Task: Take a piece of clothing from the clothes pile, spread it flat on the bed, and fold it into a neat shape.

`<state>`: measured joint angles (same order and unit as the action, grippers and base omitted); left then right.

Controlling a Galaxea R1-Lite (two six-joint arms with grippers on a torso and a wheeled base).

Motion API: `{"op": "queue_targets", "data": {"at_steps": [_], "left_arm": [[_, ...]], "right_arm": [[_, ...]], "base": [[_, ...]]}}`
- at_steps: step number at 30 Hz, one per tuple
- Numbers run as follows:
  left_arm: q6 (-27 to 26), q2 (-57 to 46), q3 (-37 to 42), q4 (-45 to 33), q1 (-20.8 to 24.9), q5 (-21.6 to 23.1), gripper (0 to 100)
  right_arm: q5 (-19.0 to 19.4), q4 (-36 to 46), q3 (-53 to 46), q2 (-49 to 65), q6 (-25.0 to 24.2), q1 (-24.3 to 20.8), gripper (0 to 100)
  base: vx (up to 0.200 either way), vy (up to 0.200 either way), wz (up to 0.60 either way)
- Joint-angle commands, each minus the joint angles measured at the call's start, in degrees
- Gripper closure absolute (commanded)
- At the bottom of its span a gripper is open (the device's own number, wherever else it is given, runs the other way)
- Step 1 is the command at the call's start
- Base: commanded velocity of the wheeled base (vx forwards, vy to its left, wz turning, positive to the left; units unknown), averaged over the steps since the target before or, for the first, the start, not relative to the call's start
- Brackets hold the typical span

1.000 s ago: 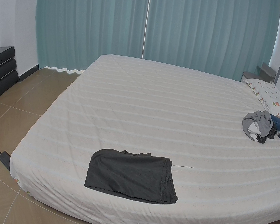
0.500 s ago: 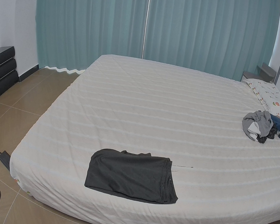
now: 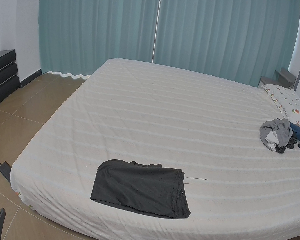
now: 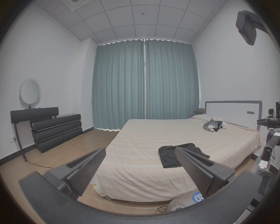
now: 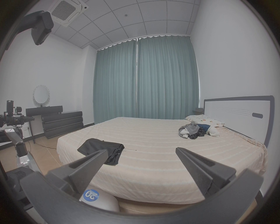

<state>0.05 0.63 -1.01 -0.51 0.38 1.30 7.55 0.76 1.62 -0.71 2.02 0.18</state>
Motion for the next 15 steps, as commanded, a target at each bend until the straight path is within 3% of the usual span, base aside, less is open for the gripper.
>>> {"op": "queue_targets", "data": {"at_steps": [1,4,7,15], "left_arm": [[-0.22,-0.19,1.01,0.51,0.06,0.45,0],[-0.31,-0.19,1.01,0.34,-0.03,0.37,0],[-0.31,-0.19,1.01,0.34,-0.03,0.54,0],[-0.4,-0.19,1.01,0.42,-0.03,0.1,0]], "right_arm": [[0.01,0.56,0.05,0.71,-0.18,-0.01,0],[0.54,0.56,0.14,0.62,-0.79,-0.01,0],[0.28,-0.05,-0.04,0.53,-4.4,-0.01,0],[0.01,-3.74,-1.27,0.62,-3.08,0.08,0]], "base": [[0.0,0.0,0.0],[0.0,0.0,0.0],[0.0,0.0,0.0],[0.0,0.0,0.0]]}}
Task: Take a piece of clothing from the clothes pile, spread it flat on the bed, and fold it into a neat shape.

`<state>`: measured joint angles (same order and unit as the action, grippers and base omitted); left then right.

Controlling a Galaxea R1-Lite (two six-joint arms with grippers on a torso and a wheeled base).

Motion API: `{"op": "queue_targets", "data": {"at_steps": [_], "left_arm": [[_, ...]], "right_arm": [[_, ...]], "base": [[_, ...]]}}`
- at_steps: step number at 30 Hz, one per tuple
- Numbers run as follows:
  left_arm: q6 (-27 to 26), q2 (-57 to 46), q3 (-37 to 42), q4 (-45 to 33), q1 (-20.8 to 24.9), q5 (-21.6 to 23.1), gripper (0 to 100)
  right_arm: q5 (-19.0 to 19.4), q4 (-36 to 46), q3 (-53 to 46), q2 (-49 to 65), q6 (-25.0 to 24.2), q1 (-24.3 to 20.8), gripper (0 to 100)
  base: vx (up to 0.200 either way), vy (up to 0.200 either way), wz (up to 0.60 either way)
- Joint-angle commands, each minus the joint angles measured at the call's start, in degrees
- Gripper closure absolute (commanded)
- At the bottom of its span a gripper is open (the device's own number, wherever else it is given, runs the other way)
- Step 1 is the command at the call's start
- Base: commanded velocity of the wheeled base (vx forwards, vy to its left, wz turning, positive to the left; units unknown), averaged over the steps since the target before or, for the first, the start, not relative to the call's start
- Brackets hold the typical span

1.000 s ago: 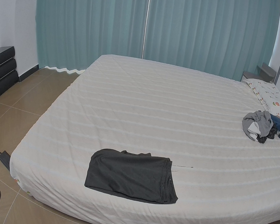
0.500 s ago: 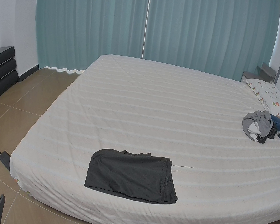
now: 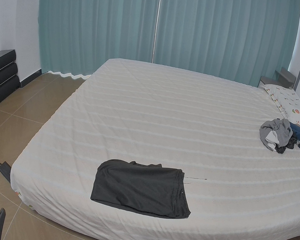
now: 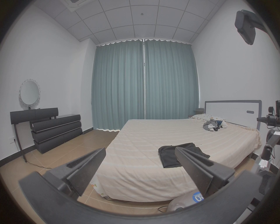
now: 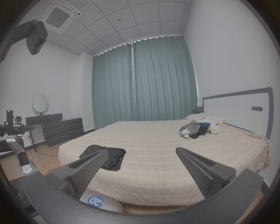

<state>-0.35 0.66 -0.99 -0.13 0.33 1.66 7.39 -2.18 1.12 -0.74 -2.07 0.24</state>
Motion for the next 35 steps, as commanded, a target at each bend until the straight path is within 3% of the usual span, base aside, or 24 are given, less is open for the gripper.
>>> {"op": "queue_targets", "data": {"at_steps": [1,13,19,23,26,35], "left_arm": [[0.0,-0.13,0.99,-0.04,0.02,-0.25,0],[0.27,-0.13,0.99,0.05,0.02,-0.25,0],[0.27,-0.22,0.99,0.05,0.02,-0.25,0],[0.27,-0.22,0.99,0.05,0.02,-0.34,0],[0.27,-0.22,0.99,0.05,0.02,-0.25,0],[0.27,-0.13,0.99,0.05,0.02,-0.25,0]], "right_arm": [[0.35,-0.81,-0.77,0.66,1.19,0.02,0],[1.67,-0.63,-0.77,0.74,-1.53,-0.07,0],[1.84,-0.98,-0.77,0.74,-6.1,-0.07,0],[1.23,-0.98,-0.77,0.74,-5.05,-0.07,0],[1.14,-0.89,-0.86,0.74,-0.92,-0.07,0],[1.23,-0.89,-0.77,0.74,-1.0,-0.07,0]], "base": [[0.0,0.0,0.0],[0.0,0.0,0.0],[0.0,0.0,0.0],[0.0,0.0,0.0],[0.0,0.0,0.0],[0.0,0.0,0.0]]}}
